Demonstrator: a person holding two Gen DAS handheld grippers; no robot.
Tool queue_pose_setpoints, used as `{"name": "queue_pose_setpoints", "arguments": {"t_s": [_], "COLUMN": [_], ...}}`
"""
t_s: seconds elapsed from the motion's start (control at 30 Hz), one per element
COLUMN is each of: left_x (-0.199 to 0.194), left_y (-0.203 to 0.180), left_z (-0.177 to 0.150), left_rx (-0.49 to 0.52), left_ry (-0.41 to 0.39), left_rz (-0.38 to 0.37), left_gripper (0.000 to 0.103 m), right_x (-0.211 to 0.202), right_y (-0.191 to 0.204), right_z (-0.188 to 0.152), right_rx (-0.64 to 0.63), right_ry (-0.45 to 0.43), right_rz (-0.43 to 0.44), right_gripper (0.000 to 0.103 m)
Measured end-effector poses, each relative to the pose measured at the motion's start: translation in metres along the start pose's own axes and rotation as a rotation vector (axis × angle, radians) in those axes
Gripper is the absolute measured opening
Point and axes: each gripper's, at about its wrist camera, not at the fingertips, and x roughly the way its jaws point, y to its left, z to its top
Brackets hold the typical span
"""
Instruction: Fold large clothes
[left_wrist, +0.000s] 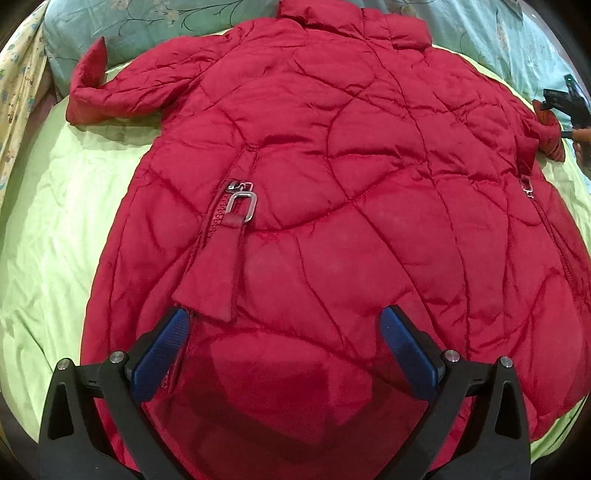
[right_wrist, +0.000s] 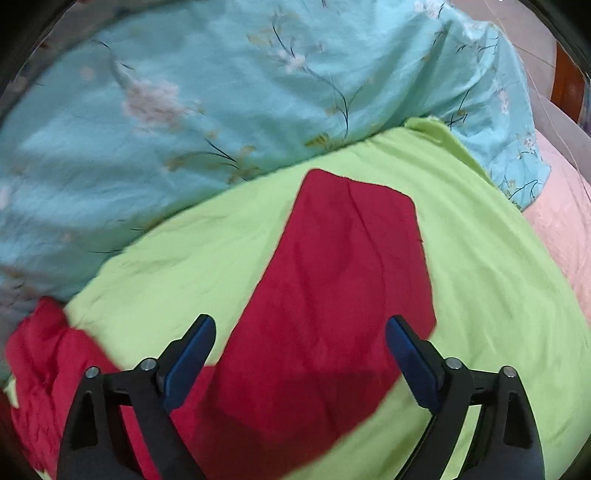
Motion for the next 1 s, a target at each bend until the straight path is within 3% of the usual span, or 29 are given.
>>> {"name": "queue_pose_setpoints", "arguments": {"t_s": [0.1, 0.17, 0.2, 0.27, 0.57, 0.73, 0.9, 1.0], "left_x": [0.0, -0.002, -0.003, -0.005, -0.022, -0.031, -0.032, -0.035], "left_y": [-0.002, -0.003, -0.003, -0.001, 0.002, 0.006, 0.024, 0.037], "left_z": [0.003, 0.004, 0.004, 0.006, -0.001, -0.001, -0.001, 0.0], "left_rx": [0.003, 0.003, -0.002, -0.012, -0.036, -0.037, -0.094, -0.131], "left_ry": [-0.004, -0.002, -0.006, -0.009, -0.037, -0.073, -0.063, -0.07], "left_rz": [0.0, -0.006, -0.015, -0.032, -0.087, -0.098, -0.185, -0.229], "left_gripper": [0.103, 0.103, 0.103, 0.103, 0.103, 0.103, 0.103, 0.103], "right_x": [0.014, 0.019, 0.022, 0.012, -0.063, -0.1, -0.126, -0.134], "right_y": [0.001, -0.003, -0.002, -0.002, 0.037, 0.094, 0.151, 0.184], "right_z": [0.002, 0.001, -0.001, -0.006, -0.042, -0.084, -0.136, -0.165], "right_rx": [-0.029, -0.01, 0.006, 0.012, -0.071, -0.187, -0.298, -0.376], "right_ry": [0.003, 0.022, 0.032, 0.01, -0.08, -0.072, -0.04, -0.022], "right_rz": [-0.009, 0.035, 0.055, 0.089, 0.425, 0.571, 0.731, 0.78], "right_gripper": [0.077, 0.03, 0.021, 0.014, 0.01, 0.01, 0.01, 0.01]}}
